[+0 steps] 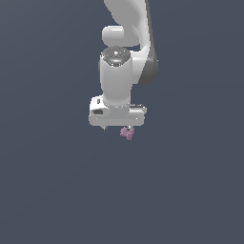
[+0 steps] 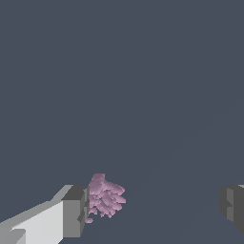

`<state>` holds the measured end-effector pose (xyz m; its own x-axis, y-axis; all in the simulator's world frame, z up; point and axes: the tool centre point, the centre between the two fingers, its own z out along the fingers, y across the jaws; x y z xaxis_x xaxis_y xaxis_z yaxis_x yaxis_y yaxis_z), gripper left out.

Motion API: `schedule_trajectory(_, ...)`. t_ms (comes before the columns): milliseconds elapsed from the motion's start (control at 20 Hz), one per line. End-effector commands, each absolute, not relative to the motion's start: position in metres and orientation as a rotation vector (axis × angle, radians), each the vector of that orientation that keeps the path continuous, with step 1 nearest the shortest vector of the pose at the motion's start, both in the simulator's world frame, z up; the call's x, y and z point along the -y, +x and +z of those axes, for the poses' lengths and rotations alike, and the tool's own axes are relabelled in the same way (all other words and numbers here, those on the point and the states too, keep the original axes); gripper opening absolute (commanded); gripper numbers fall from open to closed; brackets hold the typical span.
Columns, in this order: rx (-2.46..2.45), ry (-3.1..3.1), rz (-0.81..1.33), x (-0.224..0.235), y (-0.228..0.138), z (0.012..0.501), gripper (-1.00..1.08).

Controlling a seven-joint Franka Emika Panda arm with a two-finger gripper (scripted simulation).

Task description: Pick up the object and move it to a goal position.

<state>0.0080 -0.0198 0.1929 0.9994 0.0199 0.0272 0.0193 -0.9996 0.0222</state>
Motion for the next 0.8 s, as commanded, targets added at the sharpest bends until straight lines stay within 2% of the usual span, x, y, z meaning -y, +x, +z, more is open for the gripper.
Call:
schedule_trajectory(0,-0.046,3.119,0.042,0.02,0.007,0.192,1.0)
schedule_trajectory(750,-0.449,3.086,0.025,0.009,-0.011,0.166,1.0)
